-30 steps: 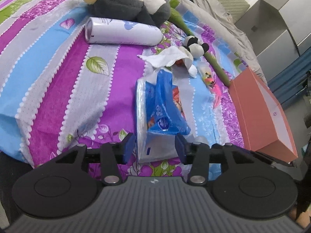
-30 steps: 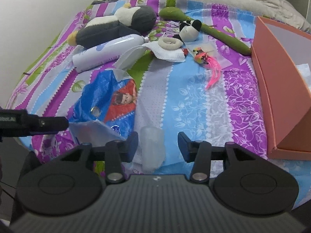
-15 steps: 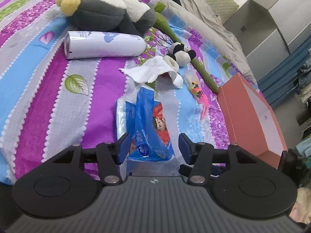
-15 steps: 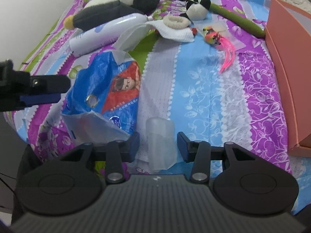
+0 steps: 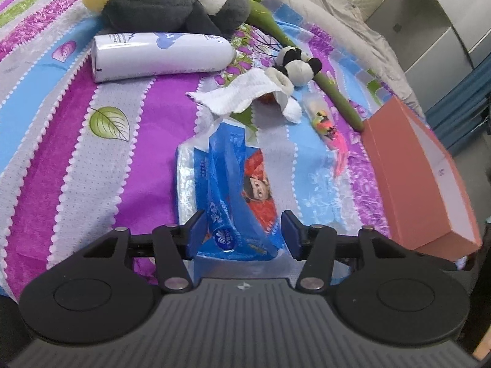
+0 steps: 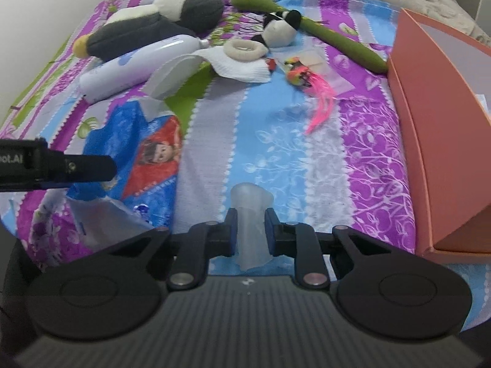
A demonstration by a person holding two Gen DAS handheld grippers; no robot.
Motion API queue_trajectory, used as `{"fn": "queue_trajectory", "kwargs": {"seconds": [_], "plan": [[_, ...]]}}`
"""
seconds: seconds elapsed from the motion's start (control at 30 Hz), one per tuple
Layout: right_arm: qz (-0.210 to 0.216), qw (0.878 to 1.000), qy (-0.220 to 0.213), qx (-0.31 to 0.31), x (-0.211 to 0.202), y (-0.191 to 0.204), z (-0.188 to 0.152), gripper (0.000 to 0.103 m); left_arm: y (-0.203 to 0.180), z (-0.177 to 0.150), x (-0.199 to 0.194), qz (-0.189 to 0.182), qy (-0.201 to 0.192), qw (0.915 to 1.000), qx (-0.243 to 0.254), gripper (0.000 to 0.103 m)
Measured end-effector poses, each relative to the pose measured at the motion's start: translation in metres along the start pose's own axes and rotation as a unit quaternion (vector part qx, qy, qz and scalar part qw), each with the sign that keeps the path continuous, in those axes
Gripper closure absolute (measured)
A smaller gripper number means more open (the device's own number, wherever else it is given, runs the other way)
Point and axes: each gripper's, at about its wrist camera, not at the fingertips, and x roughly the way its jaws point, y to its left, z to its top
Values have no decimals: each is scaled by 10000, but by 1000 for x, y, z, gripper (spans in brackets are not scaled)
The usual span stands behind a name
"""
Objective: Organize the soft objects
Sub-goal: 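Grasp the blue tissue pack with the left tool while the right tool grasps the clear cup, then carry the tissue pack with the left tool while the right tool carries the cup over the orange box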
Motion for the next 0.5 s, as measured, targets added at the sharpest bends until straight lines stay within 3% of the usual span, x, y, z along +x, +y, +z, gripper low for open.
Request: {"fn": "queue_trajectory", "kwargs": {"seconds": [0.13,0.2,0.3,0.5], "plan": [[-9,10000,-14,6,-1,-1,2,81,-5,0,7,275,-55,9995,129,62],[-17,10000,-57,-30,-2,0,4,81,-5,-1,13,380,-20,9992,158,82],[-28,10000,-88,19,-6,-2,4,81,-7,-2,13,453,-47,9987,246,92],[-63,9998,-204,60,-17,-5,10,81,-15,-4,-4,369,-197,9984,383,96]]}}
